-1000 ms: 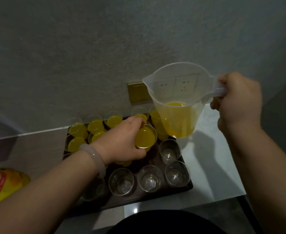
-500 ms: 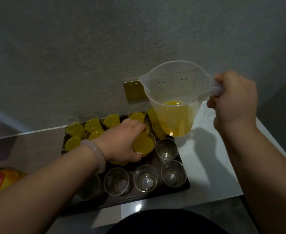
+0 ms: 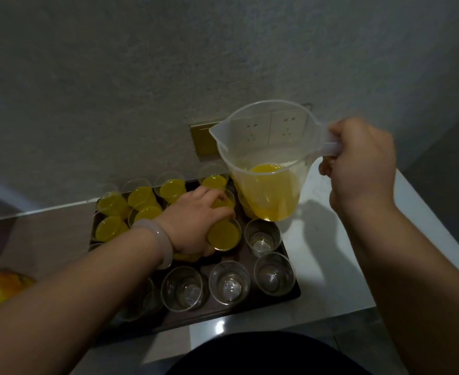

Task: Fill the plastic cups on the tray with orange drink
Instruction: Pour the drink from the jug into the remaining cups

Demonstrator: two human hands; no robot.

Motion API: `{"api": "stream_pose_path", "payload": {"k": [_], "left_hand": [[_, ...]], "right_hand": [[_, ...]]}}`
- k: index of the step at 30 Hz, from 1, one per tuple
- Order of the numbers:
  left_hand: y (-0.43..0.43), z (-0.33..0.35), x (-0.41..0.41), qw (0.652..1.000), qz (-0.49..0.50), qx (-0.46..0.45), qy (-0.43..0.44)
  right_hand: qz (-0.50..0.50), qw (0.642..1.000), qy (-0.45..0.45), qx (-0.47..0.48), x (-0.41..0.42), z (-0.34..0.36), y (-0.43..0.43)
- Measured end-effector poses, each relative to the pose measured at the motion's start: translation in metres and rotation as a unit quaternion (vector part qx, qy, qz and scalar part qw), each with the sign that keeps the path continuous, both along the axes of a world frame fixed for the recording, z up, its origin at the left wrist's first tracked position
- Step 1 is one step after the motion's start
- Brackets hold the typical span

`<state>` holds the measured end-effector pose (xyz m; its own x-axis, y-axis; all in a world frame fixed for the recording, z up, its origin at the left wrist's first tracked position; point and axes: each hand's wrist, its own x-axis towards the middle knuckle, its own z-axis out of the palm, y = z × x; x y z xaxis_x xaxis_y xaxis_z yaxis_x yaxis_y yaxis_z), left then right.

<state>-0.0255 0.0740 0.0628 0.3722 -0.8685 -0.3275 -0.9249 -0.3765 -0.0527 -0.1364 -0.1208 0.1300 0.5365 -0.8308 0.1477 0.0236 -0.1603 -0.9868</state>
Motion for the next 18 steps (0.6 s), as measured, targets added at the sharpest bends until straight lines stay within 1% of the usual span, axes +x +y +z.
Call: {"api": "stream_pose_path", "payload": {"k": [8, 11, 18], "left_hand": [[0.0050, -0.0008, -0.0002, 1.000, 0.001, 0.006, 0.004], [0.0062, 0.0002, 0.0004, 1.000, 0.004, 0.017, 0.010], [0.0088, 0.0050, 0.0007, 0.997, 0.026, 0.031, 0.061]], "right_hand": [[-0.021, 0.999, -0.015, 0.025, -0.0039, 0.0034, 0.0010], [-0.024, 0.999, -0.018, 0.018, -0.0048, 0.0046, 0.0008], [-0.032, 0.999, -0.012, 0.009, -0.0059, 0.0043, 0.0021]]}}
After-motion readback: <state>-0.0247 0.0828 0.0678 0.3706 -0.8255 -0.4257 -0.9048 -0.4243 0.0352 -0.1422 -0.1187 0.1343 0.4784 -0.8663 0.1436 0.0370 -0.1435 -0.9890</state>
